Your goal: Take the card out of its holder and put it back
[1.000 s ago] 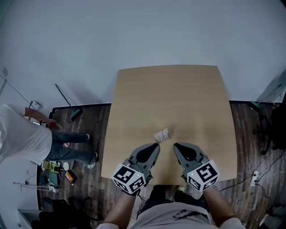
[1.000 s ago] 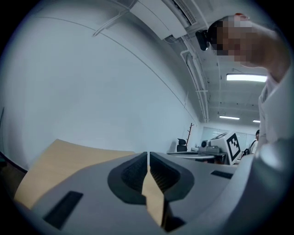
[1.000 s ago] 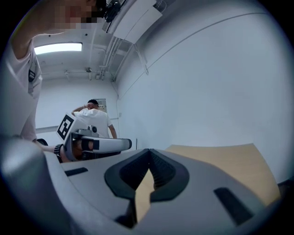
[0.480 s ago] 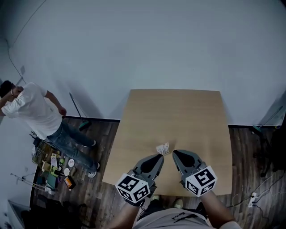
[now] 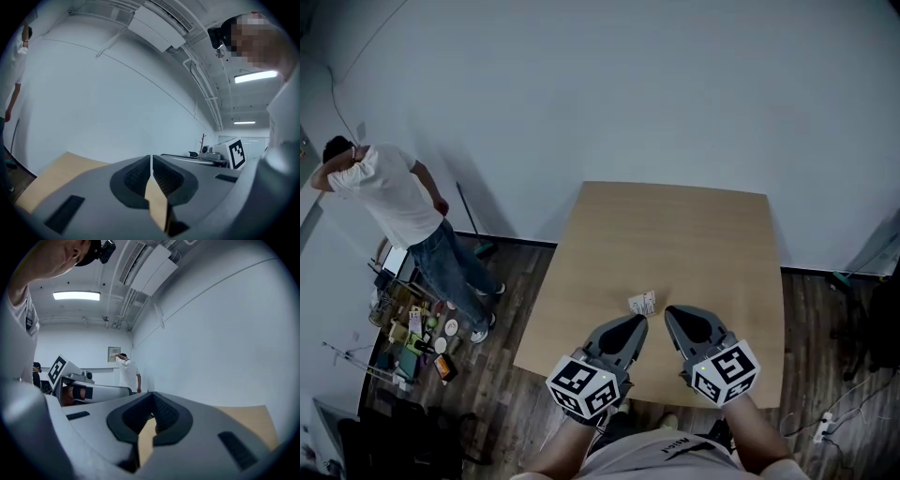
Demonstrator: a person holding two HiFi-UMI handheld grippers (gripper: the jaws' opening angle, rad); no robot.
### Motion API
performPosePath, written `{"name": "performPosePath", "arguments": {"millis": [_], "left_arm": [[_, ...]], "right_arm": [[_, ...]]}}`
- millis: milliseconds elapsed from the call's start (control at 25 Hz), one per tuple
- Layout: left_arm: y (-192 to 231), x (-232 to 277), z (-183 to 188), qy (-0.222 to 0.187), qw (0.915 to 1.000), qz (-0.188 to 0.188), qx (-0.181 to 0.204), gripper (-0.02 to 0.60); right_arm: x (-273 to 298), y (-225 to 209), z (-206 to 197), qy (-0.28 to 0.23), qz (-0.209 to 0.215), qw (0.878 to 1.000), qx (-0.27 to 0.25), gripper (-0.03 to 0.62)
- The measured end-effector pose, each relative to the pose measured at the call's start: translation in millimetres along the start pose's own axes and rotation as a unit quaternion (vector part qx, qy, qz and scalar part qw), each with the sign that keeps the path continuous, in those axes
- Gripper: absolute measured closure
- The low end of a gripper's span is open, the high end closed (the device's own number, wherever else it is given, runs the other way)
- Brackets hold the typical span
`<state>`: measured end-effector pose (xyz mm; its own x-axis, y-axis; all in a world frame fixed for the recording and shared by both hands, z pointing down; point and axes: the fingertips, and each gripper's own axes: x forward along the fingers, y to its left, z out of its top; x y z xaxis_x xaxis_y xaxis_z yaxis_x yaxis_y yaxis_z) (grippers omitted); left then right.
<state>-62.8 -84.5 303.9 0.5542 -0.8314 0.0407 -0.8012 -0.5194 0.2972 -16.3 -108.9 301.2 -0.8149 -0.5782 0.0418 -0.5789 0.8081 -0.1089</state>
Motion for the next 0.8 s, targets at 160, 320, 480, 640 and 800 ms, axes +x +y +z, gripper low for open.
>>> {"name": "performPosePath", "arguments": {"millis": [160, 320, 480, 640, 800], "left_arm": [[-2, -1, -1, 0.0, 1.0, 0.005, 0.004, 0.554], [-6, 0, -1, -0.002, 1.0, 0.005, 0.008, 0.554], [-10, 1, -3, 0.0, 1.0, 0.005, 0.007, 0.554], [-9, 2, -5, 0.001, 0.9999, 0.007, 0.007, 0.554], [-7, 4, -7, 0.003, 0.9999, 0.007, 0.007, 0.554]], "right_arm": [[-3, 2, 1, -0.001, 0.002, 1.0, -0.007, 0.582], [-7, 2, 1, -0.002, 0.002, 1.0, -0.011, 0.582], [-12, -1, -1, -0.001, -0.002, 1.0, -0.01, 0.582], [-13, -3, -7, 0.001, -0.003, 1.0, -0.004, 0.582], [-12, -4, -7, 0.002, -0.004, 1.0, -0.007, 0.582]]}}
